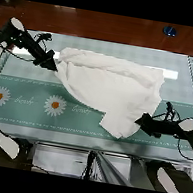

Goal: Fold the shirts.

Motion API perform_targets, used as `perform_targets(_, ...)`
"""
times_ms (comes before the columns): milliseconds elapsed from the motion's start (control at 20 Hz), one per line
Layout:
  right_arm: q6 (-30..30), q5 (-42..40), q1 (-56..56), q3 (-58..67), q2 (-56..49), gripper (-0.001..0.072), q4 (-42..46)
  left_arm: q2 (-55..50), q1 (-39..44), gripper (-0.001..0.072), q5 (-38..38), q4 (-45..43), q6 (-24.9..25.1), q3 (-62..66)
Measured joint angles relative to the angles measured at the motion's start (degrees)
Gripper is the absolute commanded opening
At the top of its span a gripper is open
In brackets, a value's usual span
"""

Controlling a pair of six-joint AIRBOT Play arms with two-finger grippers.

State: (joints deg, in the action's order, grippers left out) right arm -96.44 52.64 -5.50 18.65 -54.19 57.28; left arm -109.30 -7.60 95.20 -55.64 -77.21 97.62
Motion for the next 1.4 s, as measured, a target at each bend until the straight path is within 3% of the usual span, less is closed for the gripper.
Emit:
perform_targets(50,-0.9,-3.1,1.0,-0.1,-1.5,0.0047,-2.1,0.0,0.0,0.0022,0.2,0.3,0.3,0.0)
perform_targets(100,-1.7,-6.4,1.9,-0.1,-2.7,0.0020,-4.2,0.0,0.0,0.0022,0.2,0.6,0.5,0.0)
perform_targets(200,-2.4,-11.6,2.6,0.4,-3.8,0.0019,-5.6,0.1,0.0,0.0022,0.3,1.2,0.8,0.0)
perform_targets(300,-2.1,-14.9,3.0,2.5,-2.9,0.0018,-0.4,0.4,0.0,0.0022,0.5,1.9,1.2,0.6)
perform_targets(600,0.0,-14.0,3.3,22.2,10.2,0.0018,5.2,6.8,-1.7,0.0021,-1.3,12.4,1.3,10.7)
perform_targets(900,-0.2,-9.6,3.3,56.3,15.2,0.0018,16.3,30.0,-3.7,0.0021,-16.5,22.0,0.7,20.1)
perform_targets(1050,-0.3,-5.4,3.3,71.8,15.8,0.0018,19.6,43.8,-4.0,0.0021,-22.9,20.3,0.0,20.7)
perform_targets(1200,-1.4,2.1,3.3,83.9,16.0,0.0018,21.4,55.9,-4.1,0.0021,-23.1,13.2,-4.2,20.9)
perform_targets(1400,-3.2,15.6,3.3,94.4,16.0,0.0018,22.5,66.6,-4.1,0.0021,-16.7,4.6,-10.6,21.0)
